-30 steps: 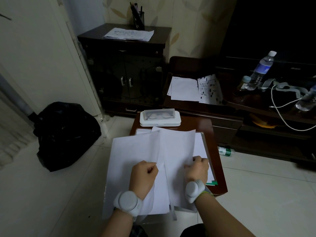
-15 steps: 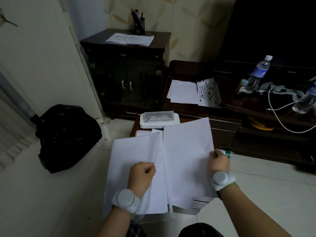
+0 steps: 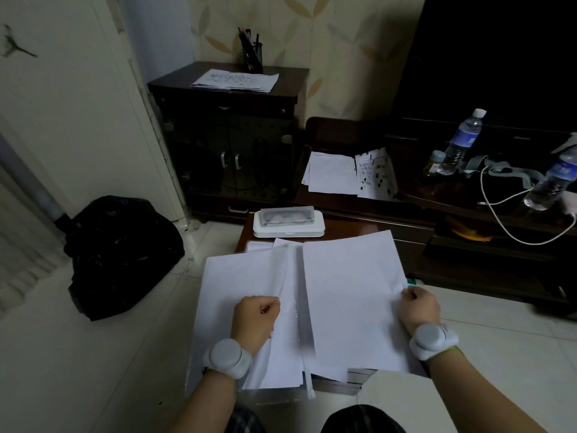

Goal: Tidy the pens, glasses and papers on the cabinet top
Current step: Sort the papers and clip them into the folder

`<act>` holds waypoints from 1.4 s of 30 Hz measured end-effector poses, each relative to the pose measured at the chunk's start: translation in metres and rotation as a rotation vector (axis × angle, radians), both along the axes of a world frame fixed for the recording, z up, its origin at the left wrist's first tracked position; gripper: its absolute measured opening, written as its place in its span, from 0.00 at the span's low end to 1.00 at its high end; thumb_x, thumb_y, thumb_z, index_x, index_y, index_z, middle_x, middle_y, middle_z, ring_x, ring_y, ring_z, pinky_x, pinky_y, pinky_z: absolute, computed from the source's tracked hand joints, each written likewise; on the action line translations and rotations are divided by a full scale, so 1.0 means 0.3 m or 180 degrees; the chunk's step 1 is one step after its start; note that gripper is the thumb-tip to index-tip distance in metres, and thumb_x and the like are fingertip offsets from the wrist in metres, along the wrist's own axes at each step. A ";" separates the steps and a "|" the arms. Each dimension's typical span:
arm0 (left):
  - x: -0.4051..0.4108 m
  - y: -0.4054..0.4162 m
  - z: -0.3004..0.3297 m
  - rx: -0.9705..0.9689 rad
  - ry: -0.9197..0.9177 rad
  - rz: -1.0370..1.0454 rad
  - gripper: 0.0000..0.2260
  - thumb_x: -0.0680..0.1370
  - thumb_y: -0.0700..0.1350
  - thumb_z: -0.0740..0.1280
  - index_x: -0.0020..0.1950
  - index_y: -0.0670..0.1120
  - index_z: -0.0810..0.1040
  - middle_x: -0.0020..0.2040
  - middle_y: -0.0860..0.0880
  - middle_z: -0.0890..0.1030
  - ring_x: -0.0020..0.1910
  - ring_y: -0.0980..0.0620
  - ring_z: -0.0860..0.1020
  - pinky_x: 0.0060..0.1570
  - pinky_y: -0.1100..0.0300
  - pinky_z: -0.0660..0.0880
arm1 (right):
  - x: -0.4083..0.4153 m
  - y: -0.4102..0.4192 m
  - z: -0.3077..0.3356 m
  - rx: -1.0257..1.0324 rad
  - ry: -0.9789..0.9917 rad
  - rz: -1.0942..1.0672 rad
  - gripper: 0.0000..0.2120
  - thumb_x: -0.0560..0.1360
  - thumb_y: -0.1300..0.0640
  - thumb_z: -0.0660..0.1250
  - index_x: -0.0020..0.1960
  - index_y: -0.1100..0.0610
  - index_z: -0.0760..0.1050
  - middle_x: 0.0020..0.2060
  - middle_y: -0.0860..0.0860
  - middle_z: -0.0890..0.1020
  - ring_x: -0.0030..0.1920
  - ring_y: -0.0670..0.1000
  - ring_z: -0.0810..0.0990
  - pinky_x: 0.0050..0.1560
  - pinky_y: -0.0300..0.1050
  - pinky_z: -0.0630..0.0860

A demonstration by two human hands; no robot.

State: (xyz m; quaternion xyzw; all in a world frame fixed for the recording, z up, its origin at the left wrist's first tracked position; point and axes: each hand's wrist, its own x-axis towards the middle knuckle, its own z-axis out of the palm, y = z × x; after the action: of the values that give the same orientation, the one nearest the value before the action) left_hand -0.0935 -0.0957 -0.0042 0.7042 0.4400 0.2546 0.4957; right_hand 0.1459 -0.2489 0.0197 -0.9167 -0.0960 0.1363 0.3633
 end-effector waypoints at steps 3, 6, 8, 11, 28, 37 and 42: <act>0.000 -0.001 0.001 0.0015 -0.0004 -0.0010 0.11 0.75 0.37 0.66 0.32 0.44 0.74 0.27 0.44 0.69 0.23 0.51 0.67 0.23 0.64 0.71 | -0.026 -0.005 -0.019 -0.0031 0.0032 0.0155 0.12 0.78 0.63 0.59 0.58 0.67 0.76 0.56 0.66 0.79 0.58 0.65 0.75 0.55 0.48 0.70; -0.001 -0.007 0.005 -0.0020 -0.0046 -0.0005 0.11 0.75 0.37 0.65 0.33 0.44 0.73 0.26 0.44 0.69 0.22 0.53 0.67 0.23 0.65 0.71 | -0.048 -0.011 -0.044 -0.0110 0.0048 0.0257 0.11 0.78 0.63 0.60 0.56 0.66 0.77 0.54 0.65 0.80 0.56 0.64 0.76 0.51 0.47 0.69; 0.000 -0.006 0.002 -0.0029 -0.0042 0.0010 0.11 0.75 0.37 0.65 0.32 0.43 0.73 0.27 0.45 0.69 0.23 0.52 0.67 0.23 0.65 0.71 | -0.062 -0.008 -0.058 -0.0141 0.0060 0.0277 0.12 0.78 0.62 0.60 0.57 0.65 0.77 0.55 0.64 0.80 0.57 0.63 0.76 0.53 0.47 0.70; 0.001 -0.007 0.008 -0.0006 -0.0051 0.0002 0.12 0.75 0.38 0.65 0.31 0.42 0.74 0.26 0.45 0.68 0.24 0.51 0.67 0.23 0.64 0.71 | -0.087 0.003 -0.057 -0.0117 0.0037 0.0329 0.13 0.79 0.61 0.59 0.59 0.64 0.77 0.56 0.63 0.80 0.58 0.63 0.76 0.55 0.47 0.71; 0.004 0.003 -0.018 0.0253 0.0025 -0.0072 0.14 0.75 0.39 0.65 0.29 0.38 0.72 0.26 0.43 0.67 0.22 0.51 0.68 0.25 0.56 0.73 | -0.234 0.162 -0.082 0.0001 0.0154 0.0684 0.14 0.80 0.60 0.58 0.61 0.64 0.76 0.59 0.62 0.78 0.62 0.61 0.74 0.58 0.46 0.70; 0.001 -0.007 -0.003 0.0180 -0.0029 -0.0124 0.15 0.75 0.37 0.65 0.31 0.31 0.73 0.25 0.43 0.67 0.19 0.56 0.70 0.23 0.65 0.71 | -0.281 0.222 -0.114 0.0168 0.0324 0.0731 0.15 0.80 0.61 0.58 0.62 0.66 0.75 0.60 0.62 0.78 0.63 0.61 0.74 0.59 0.44 0.69; 0.003 -0.008 0.000 0.0181 -0.0054 -0.0124 0.15 0.75 0.37 0.66 0.31 0.31 0.72 0.25 0.42 0.68 0.19 0.56 0.70 0.23 0.66 0.70 | -0.295 0.247 -0.125 0.0192 0.0346 0.0756 0.14 0.80 0.61 0.58 0.60 0.66 0.76 0.58 0.62 0.79 0.61 0.61 0.75 0.57 0.43 0.70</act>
State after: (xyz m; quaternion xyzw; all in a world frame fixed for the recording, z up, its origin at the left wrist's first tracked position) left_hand -0.0924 -0.0981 -0.0044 0.7242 0.4146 0.2634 0.4841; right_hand 0.0574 -0.1749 -0.0177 -0.8788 -0.1881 0.2249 0.3765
